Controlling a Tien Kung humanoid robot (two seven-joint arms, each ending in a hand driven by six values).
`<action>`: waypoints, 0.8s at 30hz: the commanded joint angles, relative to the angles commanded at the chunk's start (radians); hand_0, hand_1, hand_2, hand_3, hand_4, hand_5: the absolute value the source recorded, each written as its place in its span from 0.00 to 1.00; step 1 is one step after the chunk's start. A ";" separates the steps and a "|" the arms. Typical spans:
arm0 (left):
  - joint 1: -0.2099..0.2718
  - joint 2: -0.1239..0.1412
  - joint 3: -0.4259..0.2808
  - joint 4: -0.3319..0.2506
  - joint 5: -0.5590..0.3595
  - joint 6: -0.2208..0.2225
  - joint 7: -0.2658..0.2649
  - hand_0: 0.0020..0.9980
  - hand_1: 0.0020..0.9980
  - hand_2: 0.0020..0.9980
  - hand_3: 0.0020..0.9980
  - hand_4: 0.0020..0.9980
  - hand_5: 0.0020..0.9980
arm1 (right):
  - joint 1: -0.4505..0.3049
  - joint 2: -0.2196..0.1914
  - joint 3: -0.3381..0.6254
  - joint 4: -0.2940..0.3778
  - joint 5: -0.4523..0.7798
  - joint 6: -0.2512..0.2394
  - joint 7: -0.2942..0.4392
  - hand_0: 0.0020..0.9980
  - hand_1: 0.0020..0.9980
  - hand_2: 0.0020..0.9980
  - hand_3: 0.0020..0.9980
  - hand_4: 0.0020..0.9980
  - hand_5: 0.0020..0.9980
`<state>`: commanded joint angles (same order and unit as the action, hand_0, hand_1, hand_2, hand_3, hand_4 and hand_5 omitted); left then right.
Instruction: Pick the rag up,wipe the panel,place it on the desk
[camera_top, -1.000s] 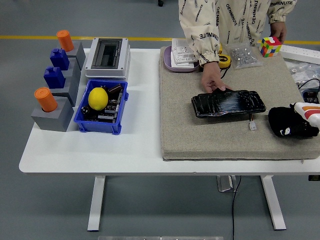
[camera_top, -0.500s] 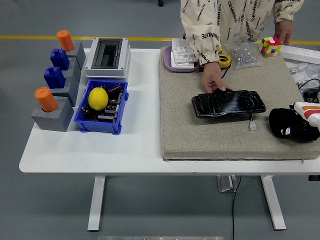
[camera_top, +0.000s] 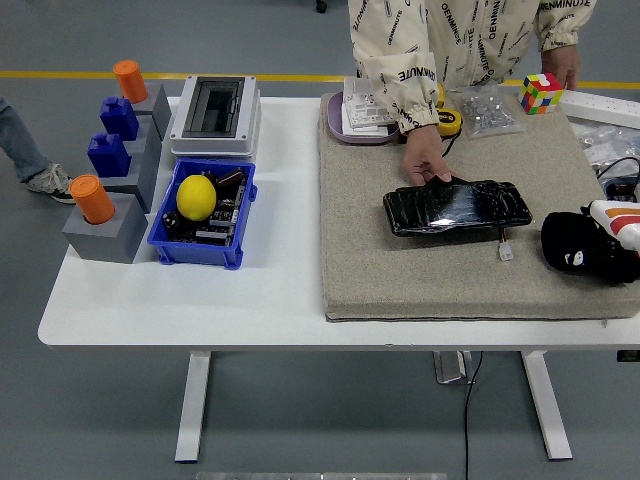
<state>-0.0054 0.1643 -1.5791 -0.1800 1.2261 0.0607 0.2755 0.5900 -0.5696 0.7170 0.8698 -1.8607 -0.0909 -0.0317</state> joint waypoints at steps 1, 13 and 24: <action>0.000 0.000 0.000 0.000 0.000 0.000 0.000 0.65 0.70 0.75 0.57 0.60 0.48 | 0.001 -0.001 0.002 0.001 -0.001 0.000 0.000 0.34 0.47 0.50 0.49 0.75 0.21; -0.001 -0.002 -0.002 0.000 0.000 -0.001 -0.001 0.65 0.70 0.75 0.57 0.60 0.48 | 0.012 -0.007 0.057 0.004 -0.023 0.008 -0.002 0.32 0.46 0.50 0.49 0.75 0.21; 0.000 -0.001 -0.002 0.000 -0.002 0.000 -0.001 0.65 0.70 0.75 0.57 0.60 0.48 | 0.041 0.002 0.113 -0.006 -0.045 0.012 -0.005 0.32 0.46 0.50 0.49 0.75 0.22</action>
<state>-0.0051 0.1635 -1.5810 -0.1800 1.2242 0.0611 0.2743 0.6306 -0.5674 0.8303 0.8638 -1.9053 -0.0787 -0.0370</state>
